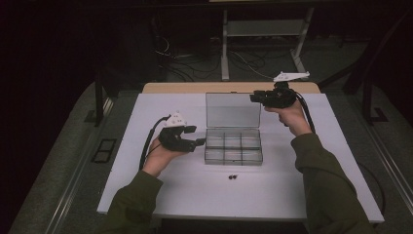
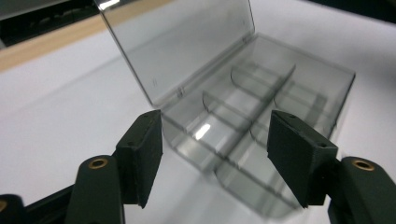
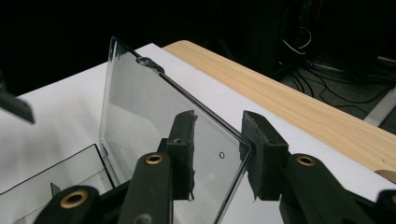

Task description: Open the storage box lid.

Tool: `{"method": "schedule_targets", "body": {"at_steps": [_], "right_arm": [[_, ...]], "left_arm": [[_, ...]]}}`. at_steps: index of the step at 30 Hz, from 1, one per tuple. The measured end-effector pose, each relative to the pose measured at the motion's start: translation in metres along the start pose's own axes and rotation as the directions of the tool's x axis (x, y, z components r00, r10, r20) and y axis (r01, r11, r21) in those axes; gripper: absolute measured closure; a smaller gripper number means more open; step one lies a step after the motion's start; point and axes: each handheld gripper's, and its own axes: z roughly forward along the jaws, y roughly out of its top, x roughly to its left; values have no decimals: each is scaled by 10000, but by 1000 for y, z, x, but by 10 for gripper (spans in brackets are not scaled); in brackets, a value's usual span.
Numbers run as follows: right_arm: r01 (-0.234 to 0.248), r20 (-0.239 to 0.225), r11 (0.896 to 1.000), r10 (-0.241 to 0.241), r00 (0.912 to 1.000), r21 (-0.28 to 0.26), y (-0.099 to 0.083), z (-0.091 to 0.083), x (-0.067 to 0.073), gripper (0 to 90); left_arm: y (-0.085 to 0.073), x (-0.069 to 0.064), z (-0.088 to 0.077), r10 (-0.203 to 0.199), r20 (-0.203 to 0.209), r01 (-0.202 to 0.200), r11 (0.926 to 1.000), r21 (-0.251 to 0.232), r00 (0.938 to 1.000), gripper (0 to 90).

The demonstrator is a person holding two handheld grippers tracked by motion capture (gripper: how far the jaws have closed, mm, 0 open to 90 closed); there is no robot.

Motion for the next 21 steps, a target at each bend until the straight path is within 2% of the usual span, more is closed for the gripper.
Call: {"method": "schedule_targets", "body": {"at_steps": [6, 14, 17, 21], "right_arm": [[-115, 26, 9999, 115, 9999, 7, 0, 1, -1, 641], [-202, 62, 9997, 201, 9998, 145, 0, 4, -4, 633], [-232, 90, 9996, 230, 9997, 180, 0, 5, -4, 629], [-290, 207, 9994, 286, 9994, 195, -1, 7, -5, 614]], "left_arm": [[-24, -13, -10, -314, 101, 312, 9993, 214, 9995, 296], [-47, -29, -22, -372, 217, 361, 9982, 489, 9991, 252], [-54, -34, -27, -535, 324, 518, 9973, 525, 9980, 238], [-60, -40, -32, -391, 352, 367, 9972, 659, 9986, 224]]}}
